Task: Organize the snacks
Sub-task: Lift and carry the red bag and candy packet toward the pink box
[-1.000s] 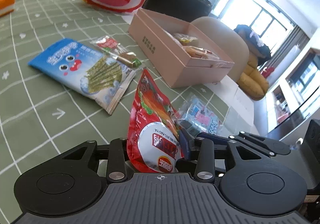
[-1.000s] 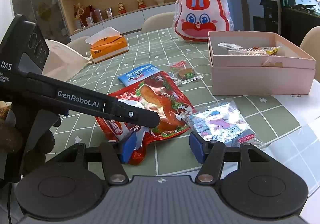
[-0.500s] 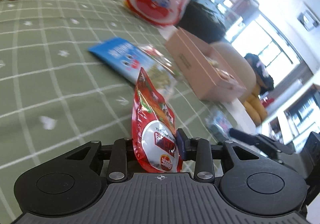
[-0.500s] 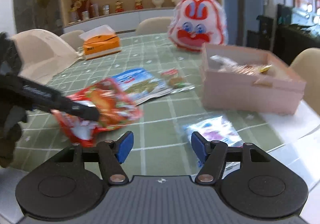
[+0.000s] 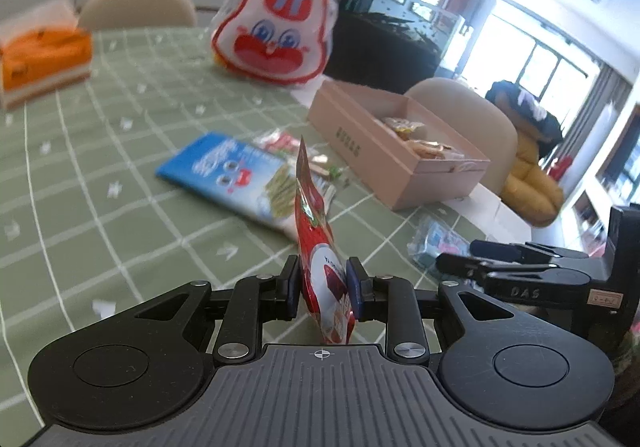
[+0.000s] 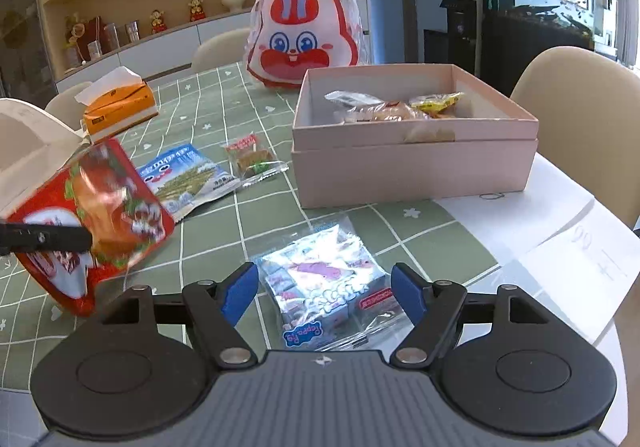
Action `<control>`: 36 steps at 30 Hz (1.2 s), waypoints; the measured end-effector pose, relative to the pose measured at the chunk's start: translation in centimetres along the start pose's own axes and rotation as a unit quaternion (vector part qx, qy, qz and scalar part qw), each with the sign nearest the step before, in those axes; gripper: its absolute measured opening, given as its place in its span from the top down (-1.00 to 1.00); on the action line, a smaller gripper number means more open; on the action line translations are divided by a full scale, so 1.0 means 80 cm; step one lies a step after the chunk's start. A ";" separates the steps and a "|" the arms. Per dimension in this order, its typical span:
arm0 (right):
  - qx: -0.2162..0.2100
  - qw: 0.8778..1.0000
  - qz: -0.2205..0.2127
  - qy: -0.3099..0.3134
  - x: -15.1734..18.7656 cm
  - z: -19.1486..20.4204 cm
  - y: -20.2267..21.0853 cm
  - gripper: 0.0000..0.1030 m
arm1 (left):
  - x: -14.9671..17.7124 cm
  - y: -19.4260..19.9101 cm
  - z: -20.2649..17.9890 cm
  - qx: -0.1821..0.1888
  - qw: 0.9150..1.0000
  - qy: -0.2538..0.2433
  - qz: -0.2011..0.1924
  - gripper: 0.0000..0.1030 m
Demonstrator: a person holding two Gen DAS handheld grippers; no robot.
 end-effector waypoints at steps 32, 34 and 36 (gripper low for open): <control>-0.005 0.996 0.062 0.066 0.008 0.022 -0.019 -1.00 | 0.018 -0.045 -0.032 0.022 0.999 -0.012 0.030 0.30; -0.007 0.996 0.059 0.067 0.009 0.021 -0.017 -1.00 | 0.020 -0.045 -0.034 0.027 0.999 -0.016 0.034 0.30; -0.009 0.996 0.053 0.071 0.011 0.023 -0.012 -0.98 | 0.023 -0.044 -0.036 0.037 0.998 -0.015 0.040 0.31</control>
Point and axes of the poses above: each gripper's, at about its wrist camera, not at the fingertips, and y roughly against the way its jaws point, z to its left, x to its underside, the point moved 6 cm from there along -y, roughly the way its jaws point, and after that the axes turned 1 degree about y, right-handed, at the moved point
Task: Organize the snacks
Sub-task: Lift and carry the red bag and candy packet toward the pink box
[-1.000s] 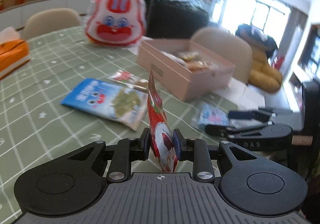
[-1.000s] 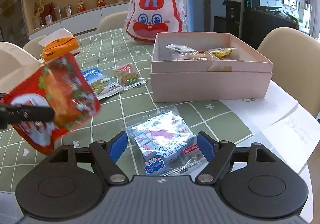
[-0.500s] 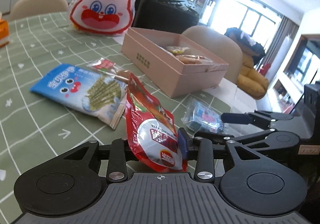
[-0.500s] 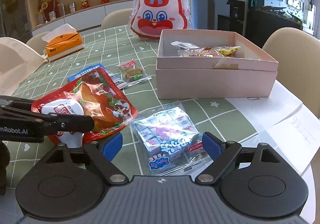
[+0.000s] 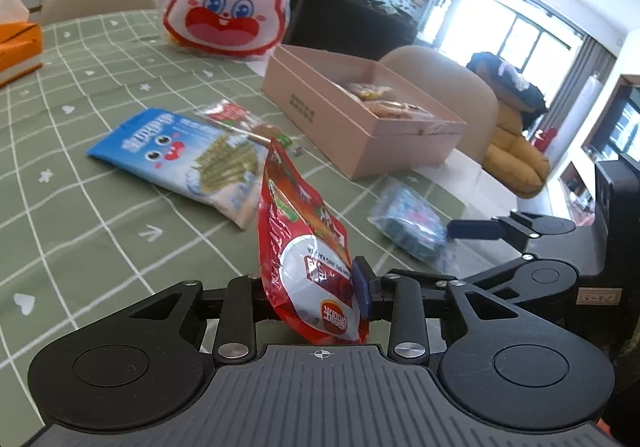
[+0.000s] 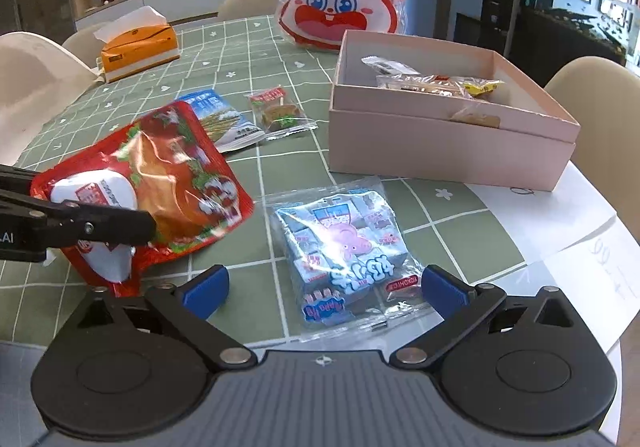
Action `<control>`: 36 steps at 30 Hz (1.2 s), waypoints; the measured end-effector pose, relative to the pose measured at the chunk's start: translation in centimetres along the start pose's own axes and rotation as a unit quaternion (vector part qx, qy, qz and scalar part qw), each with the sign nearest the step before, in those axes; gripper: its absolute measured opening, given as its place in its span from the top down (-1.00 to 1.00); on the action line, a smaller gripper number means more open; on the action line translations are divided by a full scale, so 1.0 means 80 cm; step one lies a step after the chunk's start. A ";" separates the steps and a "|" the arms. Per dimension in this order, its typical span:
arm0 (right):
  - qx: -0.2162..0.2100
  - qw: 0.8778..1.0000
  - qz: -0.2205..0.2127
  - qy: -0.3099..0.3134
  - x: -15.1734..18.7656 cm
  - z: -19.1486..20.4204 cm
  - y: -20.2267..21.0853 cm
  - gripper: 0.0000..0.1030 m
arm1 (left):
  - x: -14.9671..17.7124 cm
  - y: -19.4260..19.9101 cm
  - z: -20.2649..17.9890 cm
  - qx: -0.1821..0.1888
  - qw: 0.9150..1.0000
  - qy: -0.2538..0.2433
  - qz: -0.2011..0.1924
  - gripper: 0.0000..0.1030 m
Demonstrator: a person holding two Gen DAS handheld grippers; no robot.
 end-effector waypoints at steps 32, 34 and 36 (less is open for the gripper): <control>0.019 0.998 -0.045 0.047 -0.002 0.006 0.038 -0.55 | -0.011 0.016 0.003 -0.021 0.999 -0.004 -0.040 0.45; 0.026 0.998 -0.047 0.044 -0.014 -0.004 0.028 -0.56 | -0.011 0.016 0.002 -0.021 0.999 -0.006 -0.039 0.45; 0.020 0.999 -0.034 0.019 -0.022 -0.017 0.015 -0.56 | -0.011 0.016 0.002 -0.022 0.999 -0.006 -0.039 0.45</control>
Point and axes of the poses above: each gripper's, at about its wrist camera, not at the fingertips, and y roughly against the way its jaws point, z to its left, x to its underside, the point moved 6 cm from there along -y, roughly the way its jaws point, and after that the axes turned 1 degree about y, right-handed, at the moved point
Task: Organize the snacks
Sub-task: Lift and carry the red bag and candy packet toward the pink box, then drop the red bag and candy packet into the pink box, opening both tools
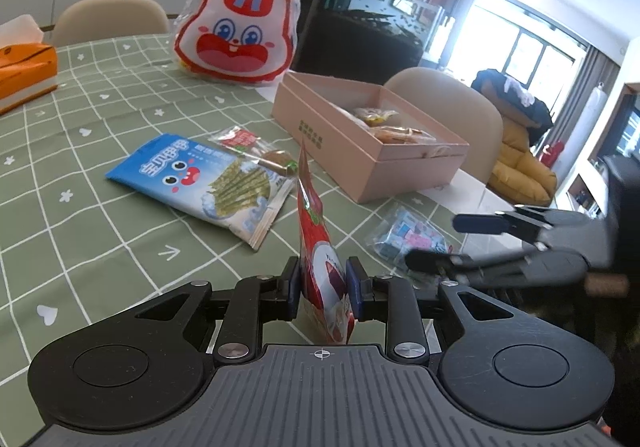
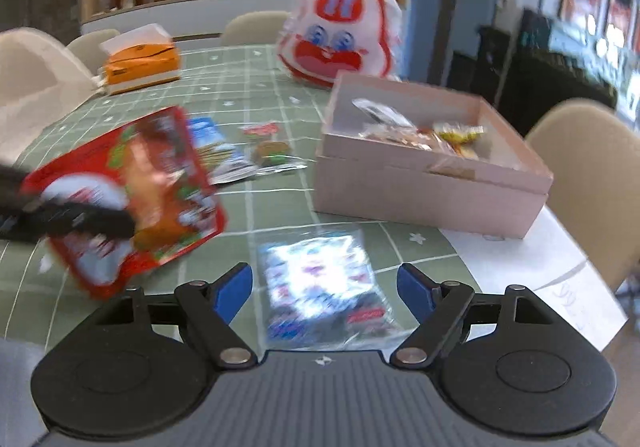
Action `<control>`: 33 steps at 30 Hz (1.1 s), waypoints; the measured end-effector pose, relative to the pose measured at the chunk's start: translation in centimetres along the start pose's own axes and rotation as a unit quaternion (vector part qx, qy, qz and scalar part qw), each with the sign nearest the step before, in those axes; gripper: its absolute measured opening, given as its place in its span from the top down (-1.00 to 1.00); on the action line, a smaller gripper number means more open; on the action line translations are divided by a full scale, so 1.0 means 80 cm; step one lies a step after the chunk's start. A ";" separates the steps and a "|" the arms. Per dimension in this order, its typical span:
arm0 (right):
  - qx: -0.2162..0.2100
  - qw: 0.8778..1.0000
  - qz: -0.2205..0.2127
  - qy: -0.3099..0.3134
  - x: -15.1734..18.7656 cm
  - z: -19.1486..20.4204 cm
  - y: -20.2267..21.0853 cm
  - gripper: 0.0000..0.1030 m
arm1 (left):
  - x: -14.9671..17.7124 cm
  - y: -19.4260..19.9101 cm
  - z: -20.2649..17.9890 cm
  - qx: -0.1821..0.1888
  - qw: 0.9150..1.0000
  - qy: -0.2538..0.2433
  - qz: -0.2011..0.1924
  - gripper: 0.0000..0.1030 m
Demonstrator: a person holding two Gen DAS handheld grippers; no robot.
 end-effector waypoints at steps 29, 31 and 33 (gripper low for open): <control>-0.046 0.988 -0.148 -0.019 -0.143 -0.084 0.168 -0.21 | -0.148 0.059 -0.121 0.044 0.991 -0.035 -0.125 0.45; -0.028 0.987 -0.153 -0.031 -0.178 -0.109 0.162 -0.21 | -0.191 0.032 -0.125 0.051 0.991 -0.011 -0.127 0.45; -0.006 0.988 -0.148 -0.051 -0.206 -0.139 0.147 -0.21 | -0.221 -0.005 -0.120 0.056 0.992 0.020 -0.114 0.45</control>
Point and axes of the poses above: each gripper's, at about its wrist camera, not at the fingertips, and y roughly against the way its jaws point, z to its left, x to its underside, the point moved 6 cm from there along -y, roughly the way its jaws point, and after that the axes turned 1 degree about y, right-handed, at the moved point
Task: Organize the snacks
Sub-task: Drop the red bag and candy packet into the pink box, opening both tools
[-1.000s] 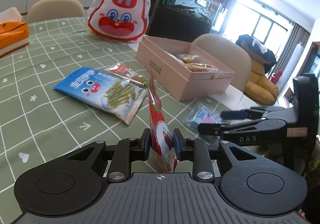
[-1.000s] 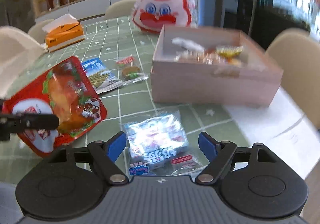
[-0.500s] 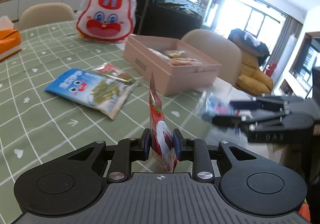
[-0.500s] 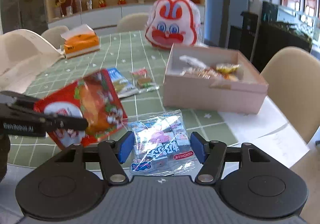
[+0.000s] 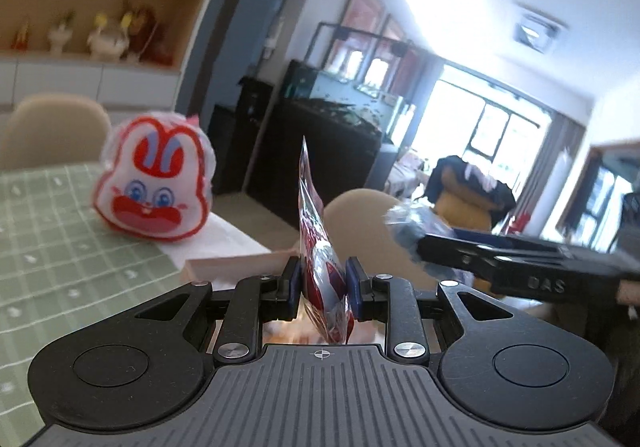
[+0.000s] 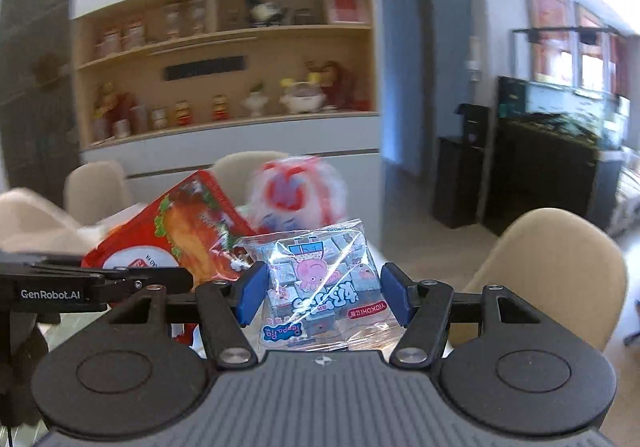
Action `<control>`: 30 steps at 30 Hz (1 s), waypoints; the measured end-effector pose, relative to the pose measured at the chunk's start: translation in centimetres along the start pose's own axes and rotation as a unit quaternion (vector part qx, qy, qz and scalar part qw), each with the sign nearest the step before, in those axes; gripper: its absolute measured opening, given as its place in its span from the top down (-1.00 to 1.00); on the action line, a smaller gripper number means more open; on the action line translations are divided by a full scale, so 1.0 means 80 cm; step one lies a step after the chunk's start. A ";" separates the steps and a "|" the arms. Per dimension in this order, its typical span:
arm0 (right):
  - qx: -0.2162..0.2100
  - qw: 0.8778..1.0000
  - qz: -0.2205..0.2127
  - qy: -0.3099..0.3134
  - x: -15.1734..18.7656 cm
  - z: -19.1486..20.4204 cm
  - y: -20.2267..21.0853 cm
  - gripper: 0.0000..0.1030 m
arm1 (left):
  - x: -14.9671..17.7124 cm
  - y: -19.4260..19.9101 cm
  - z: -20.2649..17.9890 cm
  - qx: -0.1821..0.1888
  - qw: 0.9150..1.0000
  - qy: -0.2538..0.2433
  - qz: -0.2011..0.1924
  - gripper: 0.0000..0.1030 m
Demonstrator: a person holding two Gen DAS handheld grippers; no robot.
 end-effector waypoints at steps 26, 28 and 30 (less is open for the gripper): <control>0.009 0.990 0.136 -0.042 0.083 -0.033 -0.210 -0.21 | 0.026 -0.114 0.115 -0.044 0.998 0.042 0.026 0.33; -0.001 0.987 0.160 -0.032 0.095 -0.019 -0.228 -0.21 | 0.034 -0.095 0.126 -0.053 0.997 0.041 0.026 0.34; -0.002 0.983 0.182 -0.029 0.107 -0.009 -0.249 -0.21 | 0.046 -0.077 0.139 -0.073 0.996 0.046 0.032 0.34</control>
Point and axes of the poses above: each gripper's, at about its wrist camera, not at the fingertips, and y roughly against the way its jaws point, z to its left, x to its underside, the point moved 6 cm from there along -y, roughly the way its jaws point, and after that the axes turned 1 degree about y, right-handed, at the moved point
